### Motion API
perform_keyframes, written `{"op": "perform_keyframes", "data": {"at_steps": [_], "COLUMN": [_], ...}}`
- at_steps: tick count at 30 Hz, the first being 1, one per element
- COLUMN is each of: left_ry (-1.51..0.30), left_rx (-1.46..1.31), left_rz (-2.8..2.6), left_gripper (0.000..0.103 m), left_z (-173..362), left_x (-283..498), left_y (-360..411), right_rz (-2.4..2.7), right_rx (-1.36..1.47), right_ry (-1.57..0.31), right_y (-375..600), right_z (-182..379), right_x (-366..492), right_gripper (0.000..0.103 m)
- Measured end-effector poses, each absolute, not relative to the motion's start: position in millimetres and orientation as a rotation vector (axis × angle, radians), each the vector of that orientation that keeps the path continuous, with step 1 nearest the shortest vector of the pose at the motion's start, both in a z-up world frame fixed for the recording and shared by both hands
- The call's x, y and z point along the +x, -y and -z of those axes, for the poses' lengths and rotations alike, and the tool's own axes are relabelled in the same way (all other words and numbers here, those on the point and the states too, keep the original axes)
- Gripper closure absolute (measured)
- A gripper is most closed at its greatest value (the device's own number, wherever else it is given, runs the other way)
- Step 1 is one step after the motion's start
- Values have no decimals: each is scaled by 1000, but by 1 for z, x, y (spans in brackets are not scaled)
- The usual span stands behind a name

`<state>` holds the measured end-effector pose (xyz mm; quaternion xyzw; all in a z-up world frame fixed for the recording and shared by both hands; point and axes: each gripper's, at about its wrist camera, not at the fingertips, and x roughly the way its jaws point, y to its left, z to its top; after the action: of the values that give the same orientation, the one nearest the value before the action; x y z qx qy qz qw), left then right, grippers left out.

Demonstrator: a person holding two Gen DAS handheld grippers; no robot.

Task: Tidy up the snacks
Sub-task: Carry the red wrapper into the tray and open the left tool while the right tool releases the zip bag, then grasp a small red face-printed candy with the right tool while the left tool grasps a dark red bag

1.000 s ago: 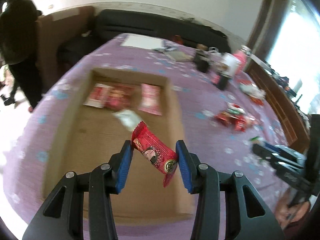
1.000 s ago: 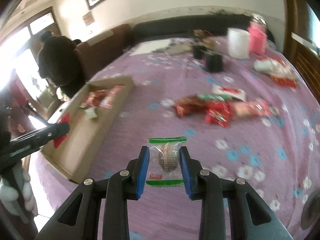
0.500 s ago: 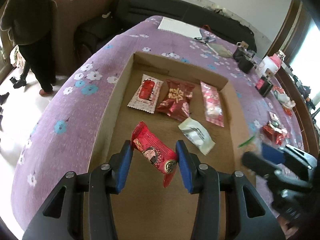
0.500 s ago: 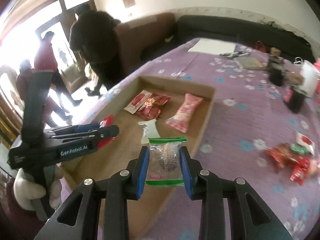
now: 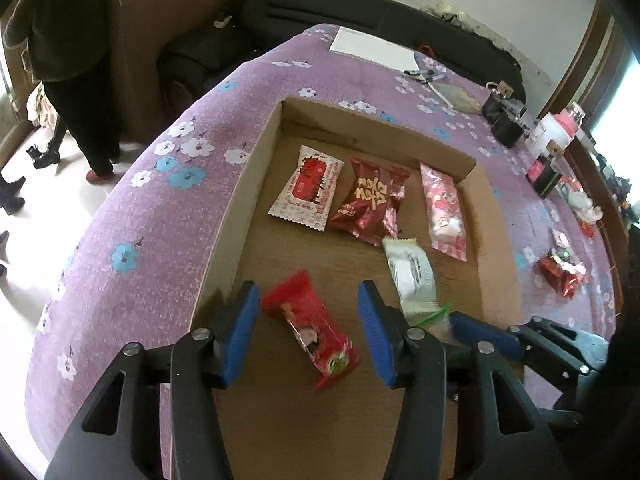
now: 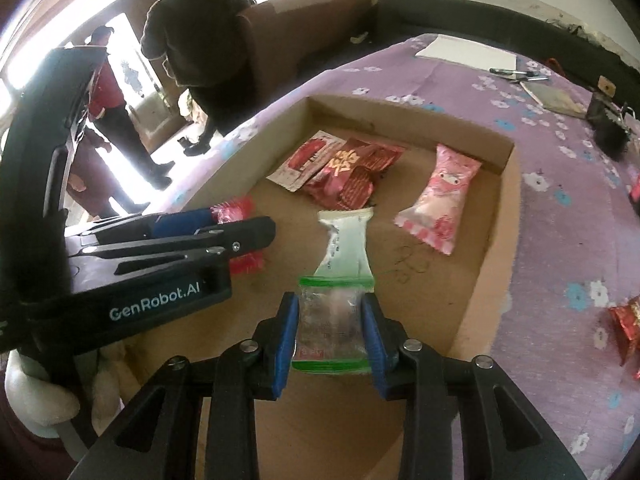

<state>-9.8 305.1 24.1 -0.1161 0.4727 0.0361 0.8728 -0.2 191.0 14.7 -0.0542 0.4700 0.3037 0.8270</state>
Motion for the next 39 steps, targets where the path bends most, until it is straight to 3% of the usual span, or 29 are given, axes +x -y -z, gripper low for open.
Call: {"op": "perform_keyframes", "data": {"at_steps": [6, 9, 15, 21, 39], "left_ry": [-927, -897, -829, -757, -840], "left_rx": [-276, -297, -306, -302, -189], "left_rz": [-87, -82, -50, -34, 107], "left_gripper": [53, 44, 43, 27, 27], "left_z": [-48, -59, -83, -99, -69], "left_x": [-33, -48, -81, -106, -105], "left_y": [-304, -301, -276, -242, -157], "right_rz": [-653, -645, -611, -540, -82], "right_rx": [-92, -59, -20, 25, 273], "right_ry": [-946, -915, -859, -819, -788], "right_y": [-179, -167, -132, -84, 136], "right_z": [-34, -48, -66, -72, -50], "right_x": [-11, -18, -39, -57, -38], "right_gripper": [66, 60, 56, 50, 47]}}
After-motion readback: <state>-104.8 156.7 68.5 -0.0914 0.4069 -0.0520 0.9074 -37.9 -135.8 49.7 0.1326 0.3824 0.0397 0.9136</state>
